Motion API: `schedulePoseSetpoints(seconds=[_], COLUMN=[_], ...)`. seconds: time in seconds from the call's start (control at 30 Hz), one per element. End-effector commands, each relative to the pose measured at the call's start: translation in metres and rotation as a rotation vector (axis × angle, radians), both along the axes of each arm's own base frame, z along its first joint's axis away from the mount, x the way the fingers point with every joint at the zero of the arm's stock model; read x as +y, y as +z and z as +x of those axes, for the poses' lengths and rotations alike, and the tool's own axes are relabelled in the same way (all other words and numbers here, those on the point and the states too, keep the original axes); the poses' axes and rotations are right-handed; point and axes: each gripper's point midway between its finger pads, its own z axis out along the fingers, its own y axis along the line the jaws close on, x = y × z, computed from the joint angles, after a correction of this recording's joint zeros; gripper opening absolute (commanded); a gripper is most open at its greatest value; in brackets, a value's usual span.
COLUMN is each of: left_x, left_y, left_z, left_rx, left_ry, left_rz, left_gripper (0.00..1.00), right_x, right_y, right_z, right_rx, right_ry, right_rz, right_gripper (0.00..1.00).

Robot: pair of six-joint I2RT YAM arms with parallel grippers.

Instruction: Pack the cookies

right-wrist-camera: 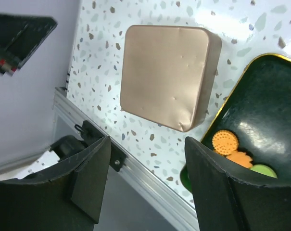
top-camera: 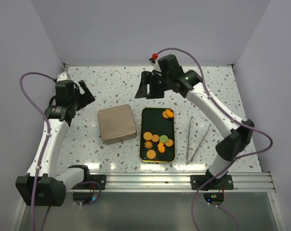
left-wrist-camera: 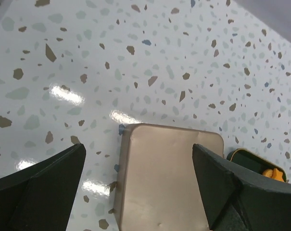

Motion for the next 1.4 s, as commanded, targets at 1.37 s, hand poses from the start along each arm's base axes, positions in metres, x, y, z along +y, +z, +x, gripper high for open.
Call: schedulePoseSetpoints(seconds=[1.37], left_x=[0.037], left_y=[-0.106], left_z=[0.062], left_rx=[-0.493], left_ry=[-0.054], left_rz=[0.504], left_gripper=[0.97], right_x=[-0.197], right_y=[-0.053], right_z=[-0.036], right_rx=[-0.609], right_ry=[-0.323], right_rz=[-0.478], right_gripper=[0.99])
